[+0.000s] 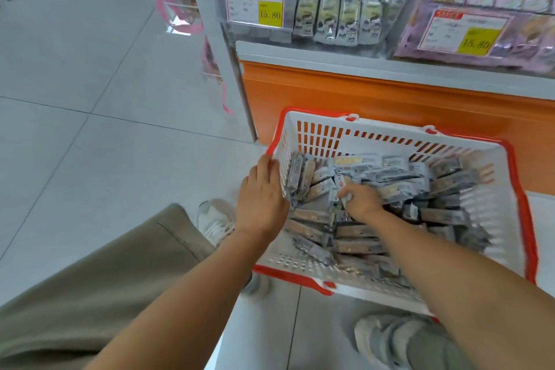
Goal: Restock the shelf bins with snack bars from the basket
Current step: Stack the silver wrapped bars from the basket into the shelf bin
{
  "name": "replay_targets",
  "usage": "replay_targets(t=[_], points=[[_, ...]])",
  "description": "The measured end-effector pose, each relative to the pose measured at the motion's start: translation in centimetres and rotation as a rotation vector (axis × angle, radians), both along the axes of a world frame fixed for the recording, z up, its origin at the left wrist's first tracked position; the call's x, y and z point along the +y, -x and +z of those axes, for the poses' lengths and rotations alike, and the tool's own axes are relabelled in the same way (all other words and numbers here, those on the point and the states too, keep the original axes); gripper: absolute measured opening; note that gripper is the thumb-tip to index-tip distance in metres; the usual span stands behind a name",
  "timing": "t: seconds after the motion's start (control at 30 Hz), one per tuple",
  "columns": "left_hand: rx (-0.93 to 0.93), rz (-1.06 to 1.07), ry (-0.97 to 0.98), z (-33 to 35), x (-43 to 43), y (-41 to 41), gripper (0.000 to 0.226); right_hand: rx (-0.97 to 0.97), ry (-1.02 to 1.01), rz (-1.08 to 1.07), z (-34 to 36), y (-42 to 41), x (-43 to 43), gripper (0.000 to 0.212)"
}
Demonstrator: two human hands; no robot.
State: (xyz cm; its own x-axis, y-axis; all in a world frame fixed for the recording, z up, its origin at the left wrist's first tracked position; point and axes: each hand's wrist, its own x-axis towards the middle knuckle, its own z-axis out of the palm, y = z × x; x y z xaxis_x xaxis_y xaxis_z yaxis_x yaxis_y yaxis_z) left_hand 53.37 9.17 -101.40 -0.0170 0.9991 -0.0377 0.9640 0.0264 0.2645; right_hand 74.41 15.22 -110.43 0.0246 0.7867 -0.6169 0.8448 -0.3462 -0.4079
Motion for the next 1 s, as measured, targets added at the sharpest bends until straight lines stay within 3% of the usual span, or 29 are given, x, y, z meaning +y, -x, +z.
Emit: replay_targets(t=[0.17, 0.3, 0.33, 0.43, 0.47, 0.6, 0.67, 0.73, 0.87, 1.0], points=[[0.1, -0.024, -0.024, 1.0, 0.6, 0.3, 0.044, 0.486, 0.182, -0.388, 4.2, -0.8, 0.6, 0.023], [-0.043, 0.063, 0.087, 3.2, 1.3, -0.1, 0.041, 0.859, 0.256, -0.525, 9.7, -1.0, 0.6, 0.031], [-0.188, 0.131, 0.132, 4.0, 1.5, -0.3, 0.039, 0.971, 0.294, -0.557, 11.2, -1.0, 0.6, 0.034], [-0.939, 0.401, 0.347, 6.8, 2.0, -1.4, 0.041, 1.174, 0.377, -0.508, 15.1, -0.5, 0.2, 0.041], [-1.112, 0.447, 0.393, 7.7, 1.9, -1.9, 0.044, 1.202, 0.387, -0.481, 16.1, -0.1, 0.1, 0.043], [-1.335, 0.492, 0.271, 10.9, 1.8, -3.0, 0.037, 1.203, 0.359, -0.315, 19.5, 1.1, -0.7, 0.04], [-1.392, 0.537, 0.235, 12.4, 1.8, -2.8, 0.036, 1.201, 0.281, -0.256, 21.1, 1.3, -1.1, 0.032], [-1.399, 0.548, 0.224, 13.9, 1.9, -2.4, 0.036, 1.194, 0.187, -0.212, 22.5, 1.3, -1.2, 0.038], [-1.309, 0.546, 0.119, 16.9, 2.6, -2.0, 0.03, 0.785, -0.213, 0.109, 24.9, 1.7, -1.4, 0.057], [-1.233, 0.523, -0.012, 20.3, 4.8, -1.6, 0.026, 0.697, -0.559, 0.257, 28.2, 3.4, 0.0, 0.04]])
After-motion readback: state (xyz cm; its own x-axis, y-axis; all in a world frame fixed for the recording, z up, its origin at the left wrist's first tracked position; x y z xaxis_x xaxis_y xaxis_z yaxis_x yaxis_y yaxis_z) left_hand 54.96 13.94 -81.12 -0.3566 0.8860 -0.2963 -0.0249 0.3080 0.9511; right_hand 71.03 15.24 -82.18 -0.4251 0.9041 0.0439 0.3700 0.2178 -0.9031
